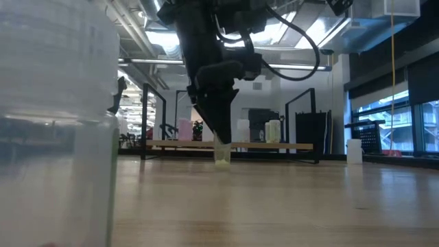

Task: Pick and place medicine bottles onto shelf by color
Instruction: Put the yellow pill bottle on the shelf aligned with the other yellow pill bottles

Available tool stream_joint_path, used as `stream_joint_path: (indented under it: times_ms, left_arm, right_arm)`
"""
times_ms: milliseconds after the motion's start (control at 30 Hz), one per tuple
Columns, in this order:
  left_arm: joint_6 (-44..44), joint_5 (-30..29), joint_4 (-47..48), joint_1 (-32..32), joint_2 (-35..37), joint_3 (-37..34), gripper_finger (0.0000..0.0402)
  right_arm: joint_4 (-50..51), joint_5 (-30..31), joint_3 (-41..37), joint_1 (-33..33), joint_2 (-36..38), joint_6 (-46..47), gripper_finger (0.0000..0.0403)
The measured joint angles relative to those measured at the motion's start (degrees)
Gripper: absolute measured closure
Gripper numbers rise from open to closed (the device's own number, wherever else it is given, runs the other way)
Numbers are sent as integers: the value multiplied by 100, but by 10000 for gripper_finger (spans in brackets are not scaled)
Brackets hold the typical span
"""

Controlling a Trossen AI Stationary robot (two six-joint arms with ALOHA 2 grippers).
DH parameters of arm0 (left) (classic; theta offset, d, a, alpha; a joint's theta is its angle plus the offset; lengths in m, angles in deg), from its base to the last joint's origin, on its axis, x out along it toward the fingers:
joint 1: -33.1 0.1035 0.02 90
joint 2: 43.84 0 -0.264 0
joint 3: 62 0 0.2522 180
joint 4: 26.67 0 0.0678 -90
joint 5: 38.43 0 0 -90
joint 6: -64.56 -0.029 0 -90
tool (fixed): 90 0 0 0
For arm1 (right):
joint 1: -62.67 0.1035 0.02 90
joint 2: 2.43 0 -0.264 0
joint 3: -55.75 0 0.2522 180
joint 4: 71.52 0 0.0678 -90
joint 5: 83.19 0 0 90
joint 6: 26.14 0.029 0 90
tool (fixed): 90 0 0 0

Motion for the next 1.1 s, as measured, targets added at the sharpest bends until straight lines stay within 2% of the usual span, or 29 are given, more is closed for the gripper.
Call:
stream_joint_path:
  times_ms: [533, 900, 1100]
  left_arm:
    - [5, -41, 4, 4, 0, 0, 251]
    - [119, -58, 39, 9, 0, 0, 158]
    - [125, -56, 132, 15, 52, 113, 142]
  right_arm:
    - [2, 0, 0, 0, 0, 0, 397]
    - [2, 2, 0, 0, 0, 0, 397]
    - [0, 2, 0, 0, -2, 0, 397]
